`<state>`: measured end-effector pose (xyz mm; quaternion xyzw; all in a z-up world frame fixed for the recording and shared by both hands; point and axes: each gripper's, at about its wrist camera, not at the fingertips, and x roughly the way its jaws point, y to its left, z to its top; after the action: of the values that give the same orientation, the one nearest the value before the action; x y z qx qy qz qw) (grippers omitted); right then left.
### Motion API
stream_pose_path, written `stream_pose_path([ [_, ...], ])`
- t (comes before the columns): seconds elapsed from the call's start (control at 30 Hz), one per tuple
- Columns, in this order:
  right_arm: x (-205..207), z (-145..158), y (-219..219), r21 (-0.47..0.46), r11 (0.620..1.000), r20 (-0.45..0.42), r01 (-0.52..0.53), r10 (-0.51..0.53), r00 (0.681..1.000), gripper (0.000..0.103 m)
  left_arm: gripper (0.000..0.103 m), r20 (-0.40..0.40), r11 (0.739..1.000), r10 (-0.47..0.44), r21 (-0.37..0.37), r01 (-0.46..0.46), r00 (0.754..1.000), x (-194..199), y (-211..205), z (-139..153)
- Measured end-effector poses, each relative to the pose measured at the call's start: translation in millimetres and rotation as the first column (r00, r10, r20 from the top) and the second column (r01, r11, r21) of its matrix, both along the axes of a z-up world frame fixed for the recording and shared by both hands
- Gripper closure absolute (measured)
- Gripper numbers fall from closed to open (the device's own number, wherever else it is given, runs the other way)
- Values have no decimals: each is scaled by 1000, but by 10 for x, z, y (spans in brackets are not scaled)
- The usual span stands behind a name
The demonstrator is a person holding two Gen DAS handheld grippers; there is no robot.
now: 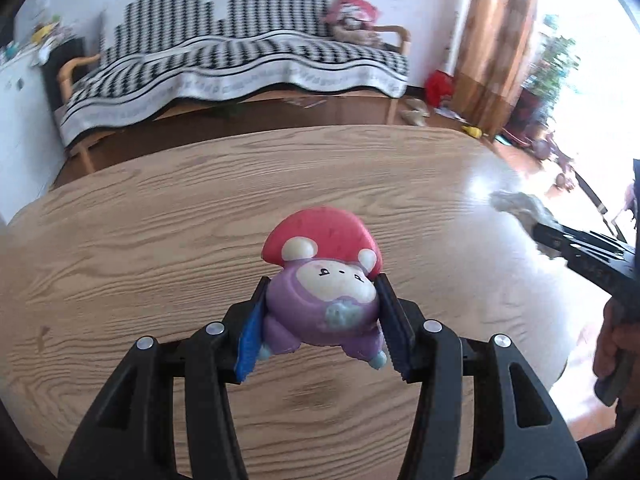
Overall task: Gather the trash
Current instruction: 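Carry the toy and tissue to the bin and open both tools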
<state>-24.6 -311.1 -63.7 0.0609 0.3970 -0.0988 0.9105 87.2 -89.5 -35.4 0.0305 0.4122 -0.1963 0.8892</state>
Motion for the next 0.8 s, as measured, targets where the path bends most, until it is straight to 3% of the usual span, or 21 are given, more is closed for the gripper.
stream_pose_path([
  [0.17, -855, 13, -976, 11, 979, 8, 206, -206, 979, 79, 52, 25, 992, -127, -16, 127, 992, -189, -824, 44],
  [0.37, -1868, -123, -1951, 59, 909, -7, 414, -414, 910, 79, 52, 19, 951, -303, -52, 303, 953, -617, -1915, -24],
  [0.6, -2575, -557, -2629, 111, 843, -121, 526, -514, 849, 79, 52, -3, 861, -507, -59, 506, 862, -1320, -3071, -272],
  [0.8, -2678, -1124, -2927, 187, 820, -295, 540, -478, 827, 79, 52, -30, 788, -615, -40, 614, 788, -1743, -3623, -479],
])
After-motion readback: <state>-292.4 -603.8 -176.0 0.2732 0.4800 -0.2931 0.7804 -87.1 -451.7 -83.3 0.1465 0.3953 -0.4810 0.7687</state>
